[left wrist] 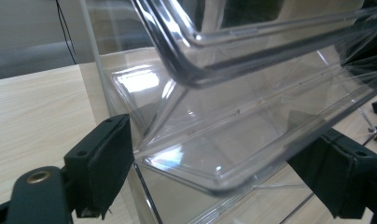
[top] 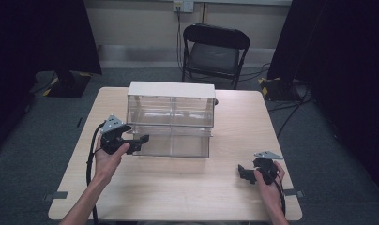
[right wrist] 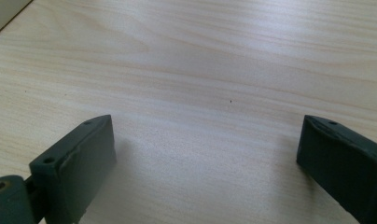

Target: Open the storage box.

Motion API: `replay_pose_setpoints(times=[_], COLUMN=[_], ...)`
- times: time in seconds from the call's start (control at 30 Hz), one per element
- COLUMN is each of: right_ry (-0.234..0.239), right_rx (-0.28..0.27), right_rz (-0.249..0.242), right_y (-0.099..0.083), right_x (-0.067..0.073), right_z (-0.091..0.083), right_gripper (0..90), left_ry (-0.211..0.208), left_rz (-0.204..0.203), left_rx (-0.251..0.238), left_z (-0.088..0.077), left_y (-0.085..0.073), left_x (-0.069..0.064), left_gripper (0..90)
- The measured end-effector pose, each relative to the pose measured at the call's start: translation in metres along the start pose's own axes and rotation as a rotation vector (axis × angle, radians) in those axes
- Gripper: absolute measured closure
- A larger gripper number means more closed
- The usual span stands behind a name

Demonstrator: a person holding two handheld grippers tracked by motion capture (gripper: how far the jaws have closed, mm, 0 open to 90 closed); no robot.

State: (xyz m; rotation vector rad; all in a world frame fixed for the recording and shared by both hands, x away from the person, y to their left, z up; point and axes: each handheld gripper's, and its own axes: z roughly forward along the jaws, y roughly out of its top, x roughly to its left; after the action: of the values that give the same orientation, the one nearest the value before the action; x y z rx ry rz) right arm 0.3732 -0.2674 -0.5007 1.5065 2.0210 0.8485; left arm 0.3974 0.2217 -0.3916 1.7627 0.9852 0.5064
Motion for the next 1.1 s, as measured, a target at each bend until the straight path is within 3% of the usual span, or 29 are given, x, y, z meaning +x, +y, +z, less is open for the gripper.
replay_pose_setpoints(times=[0.3, 0.73, 0.9, 1.1], right_ry=[-0.001, 0.0, 0.0, 0.001], right_rx=[0.0, 0.0, 0.0, 0.0], right_rz=[0.0, 0.0, -0.001, 0.0], right_y=[0.0, 0.0, 0.0, 0.0], right_x=[0.0, 0.0, 0.0, 0.0], right_z=[0.0, 0.0, 0.0, 0.0], right_gripper=[3.7, 3.7, 3.7, 3.7], left_ry=[0.009, 0.017, -0.003, -0.003], left_rz=[0.024, 0.025, 0.016, -0.028], left_rx=[0.006, 0.007, -0.002, -0.006], left_z=[0.0, -0.002, -0.002, 0.001], left_y=[0.004, 0.01, 0.012, 0.011], left_x=[-0.001, -0.004, -0.002, -0.003], left_gripper=[14.4, 11.0, 9.2, 6.7])
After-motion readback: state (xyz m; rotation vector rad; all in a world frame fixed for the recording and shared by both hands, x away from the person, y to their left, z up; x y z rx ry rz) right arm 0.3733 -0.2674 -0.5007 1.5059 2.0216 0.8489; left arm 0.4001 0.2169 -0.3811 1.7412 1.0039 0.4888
